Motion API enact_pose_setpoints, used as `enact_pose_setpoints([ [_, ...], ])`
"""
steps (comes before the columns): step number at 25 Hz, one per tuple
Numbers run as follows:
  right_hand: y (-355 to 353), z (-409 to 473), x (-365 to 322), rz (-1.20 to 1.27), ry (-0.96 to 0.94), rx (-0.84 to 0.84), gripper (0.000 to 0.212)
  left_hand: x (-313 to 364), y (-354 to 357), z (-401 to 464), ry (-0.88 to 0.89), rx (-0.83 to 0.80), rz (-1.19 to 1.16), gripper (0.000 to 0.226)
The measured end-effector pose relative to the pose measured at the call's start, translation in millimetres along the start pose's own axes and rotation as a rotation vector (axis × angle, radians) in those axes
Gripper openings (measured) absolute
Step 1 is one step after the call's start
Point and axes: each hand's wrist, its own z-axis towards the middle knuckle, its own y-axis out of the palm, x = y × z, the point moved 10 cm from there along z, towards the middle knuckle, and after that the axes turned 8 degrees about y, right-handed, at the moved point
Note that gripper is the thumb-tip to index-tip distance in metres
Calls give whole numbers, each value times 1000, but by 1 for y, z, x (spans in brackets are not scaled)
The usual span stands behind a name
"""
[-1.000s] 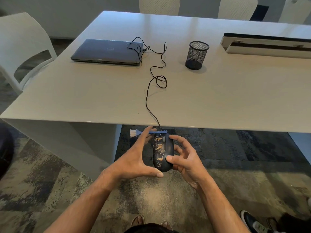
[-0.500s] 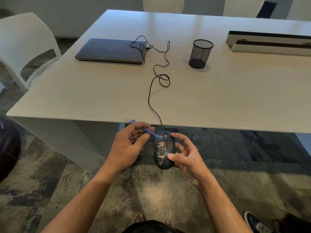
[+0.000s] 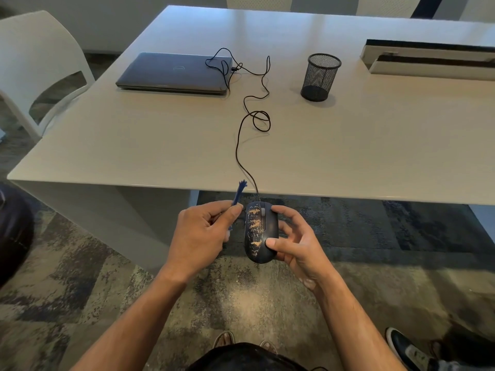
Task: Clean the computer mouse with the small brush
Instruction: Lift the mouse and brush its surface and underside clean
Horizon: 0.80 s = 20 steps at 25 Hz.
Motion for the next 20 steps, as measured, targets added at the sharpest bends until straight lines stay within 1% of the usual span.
enact_pose_setpoints([
  [3, 1, -1, 0, -5, 3, 2, 70, 4, -1, -1, 38, 14, 19, 19],
  [7, 3, -4, -2, -9, 3, 8, 70, 8, 0, -8, 75, 63, -117, 12],
  [11, 7, -6, -4, -13, -3, 4, 67, 13, 8, -29, 126, 101, -175, 16],
  [15, 6, -8, -4, -3, -10, 15, 65, 11, 21, -51, 225, 101, -92, 11],
  [20, 3, -8, -2, 16, -10, 34, 63, -5, 3, -57, 237, 204, -27, 5],
])
